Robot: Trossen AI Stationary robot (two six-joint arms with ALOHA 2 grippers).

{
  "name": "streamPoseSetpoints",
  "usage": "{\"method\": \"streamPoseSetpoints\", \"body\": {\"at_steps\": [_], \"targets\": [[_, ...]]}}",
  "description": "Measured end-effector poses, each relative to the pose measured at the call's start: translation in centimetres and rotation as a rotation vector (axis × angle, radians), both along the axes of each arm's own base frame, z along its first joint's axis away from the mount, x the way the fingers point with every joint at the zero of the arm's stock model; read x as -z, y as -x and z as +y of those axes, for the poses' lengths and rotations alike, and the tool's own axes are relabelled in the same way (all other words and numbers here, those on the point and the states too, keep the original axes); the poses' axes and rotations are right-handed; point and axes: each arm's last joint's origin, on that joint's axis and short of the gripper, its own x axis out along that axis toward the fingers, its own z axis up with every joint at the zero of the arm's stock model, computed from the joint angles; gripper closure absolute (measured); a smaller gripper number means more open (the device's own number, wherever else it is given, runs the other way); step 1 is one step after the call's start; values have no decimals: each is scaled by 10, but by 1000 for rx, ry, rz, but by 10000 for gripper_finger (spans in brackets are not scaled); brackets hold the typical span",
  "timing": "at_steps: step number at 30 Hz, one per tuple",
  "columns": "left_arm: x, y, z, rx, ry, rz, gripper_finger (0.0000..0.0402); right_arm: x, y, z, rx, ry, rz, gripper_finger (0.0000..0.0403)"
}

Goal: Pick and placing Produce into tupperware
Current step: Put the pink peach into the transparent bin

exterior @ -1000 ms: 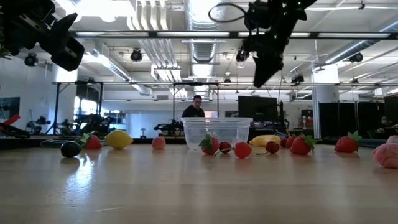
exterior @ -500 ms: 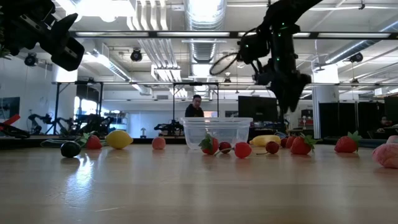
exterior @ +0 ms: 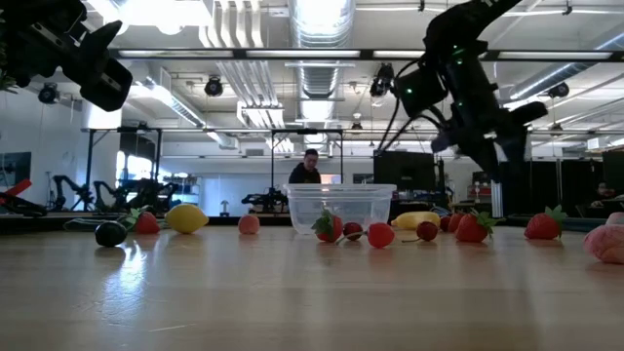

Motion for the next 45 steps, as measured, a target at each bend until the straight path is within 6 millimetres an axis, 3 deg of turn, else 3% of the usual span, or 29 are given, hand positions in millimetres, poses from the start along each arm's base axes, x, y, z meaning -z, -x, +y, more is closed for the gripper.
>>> {"method": "streamPoseSetpoints", "body": {"at_steps": [7, 12, 16, 20, 25, 32, 45], "targets": [[0, 0, 0, 0, 0, -1, 246, 2, 34, 22, 373, 139, 16, 225], [0, 0, 0, 1, 0, 0, 246, 5, 52, 39, 495, 61, -16, 225], [0, 0, 0, 3, 0, 0, 246, 8, 63, 46, 676, 114, -28, 225], [0, 0, 0, 3, 0, 0, 246, 14, 64, 53, 990, 184, -90, 225], [0, 0, 0, 3, 0, 0, 246, 21, 65, 54, 1111, 265, -67, 225], [0, 0, 0, 2, 0, -2, 246, 22, 68, 58, 1508, 303, 52, 225], [0, 0, 0, -1, 0, 0, 246, 18, 65, 58, 1499, 258, 29, 225]]}}
